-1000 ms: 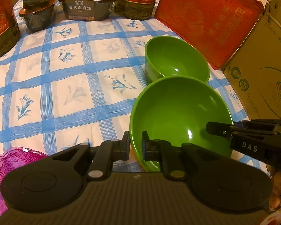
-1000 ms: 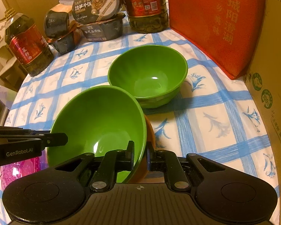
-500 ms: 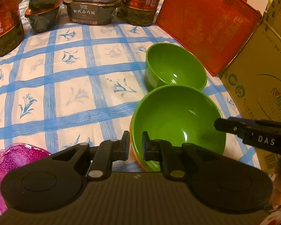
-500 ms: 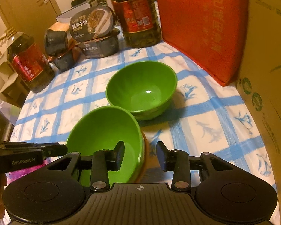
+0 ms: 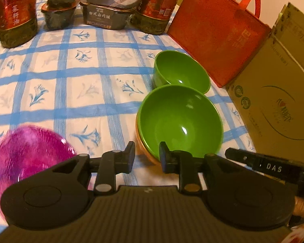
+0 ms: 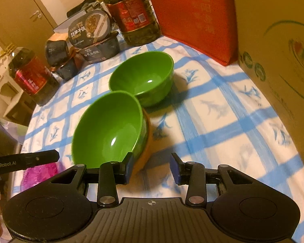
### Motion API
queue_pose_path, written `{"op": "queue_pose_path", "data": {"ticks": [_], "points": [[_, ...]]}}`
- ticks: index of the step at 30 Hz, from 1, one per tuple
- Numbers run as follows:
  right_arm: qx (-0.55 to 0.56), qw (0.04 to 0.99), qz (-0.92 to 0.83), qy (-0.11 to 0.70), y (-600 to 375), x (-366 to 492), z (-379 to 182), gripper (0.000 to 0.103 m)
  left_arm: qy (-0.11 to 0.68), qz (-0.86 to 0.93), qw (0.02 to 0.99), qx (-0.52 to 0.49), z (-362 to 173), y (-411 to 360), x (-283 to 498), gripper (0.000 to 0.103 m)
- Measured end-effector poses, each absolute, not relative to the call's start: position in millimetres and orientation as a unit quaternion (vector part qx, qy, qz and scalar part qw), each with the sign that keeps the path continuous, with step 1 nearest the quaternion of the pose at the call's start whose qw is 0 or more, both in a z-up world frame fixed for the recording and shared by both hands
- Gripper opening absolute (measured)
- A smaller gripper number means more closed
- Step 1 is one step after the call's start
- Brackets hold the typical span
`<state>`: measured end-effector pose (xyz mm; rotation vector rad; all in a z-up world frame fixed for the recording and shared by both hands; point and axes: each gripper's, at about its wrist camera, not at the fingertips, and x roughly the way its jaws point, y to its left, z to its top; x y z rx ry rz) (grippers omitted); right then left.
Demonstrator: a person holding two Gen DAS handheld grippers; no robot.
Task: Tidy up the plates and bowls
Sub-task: 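Pull both tools back from the nested bowls, then move both tools to the second green bowl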
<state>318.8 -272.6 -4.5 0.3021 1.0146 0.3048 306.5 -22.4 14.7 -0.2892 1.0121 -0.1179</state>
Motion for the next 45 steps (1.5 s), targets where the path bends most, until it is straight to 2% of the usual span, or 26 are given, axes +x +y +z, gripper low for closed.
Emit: {"op": "queue_pose_path", "data": {"ticks": [6,11,13,21,35,45], "points": [[0.147,0.848,0.144,0.488,-276,285,1,0.041,0.481,-0.049,0.862,-0.151,16,-24,274,0.031],[0.134,0.853,0.136,0.486,-276,261,6,0.057,0.476,-0.044,0.868,-0.131,16,-32,248,0.043],[0.129,0.855,0.133,0.485,-276,252,8,0.059,0.474,-0.044,0.869,-0.131,15,-34,239,0.051],[0.126,0.853,0.132,0.488,-279,238,9,0.061,0.469,-0.032,0.877,-0.102,13,-42,222,0.065],[0.128,0.852,0.129,0.491,-285,245,15,0.062,0.469,-0.064,0.876,-0.092,24,-42,232,0.073],[0.155,0.858,0.122,0.474,-299,291,41,0.062,0.457,-0.087,0.882,-0.066,55,-34,298,0.073]]}}
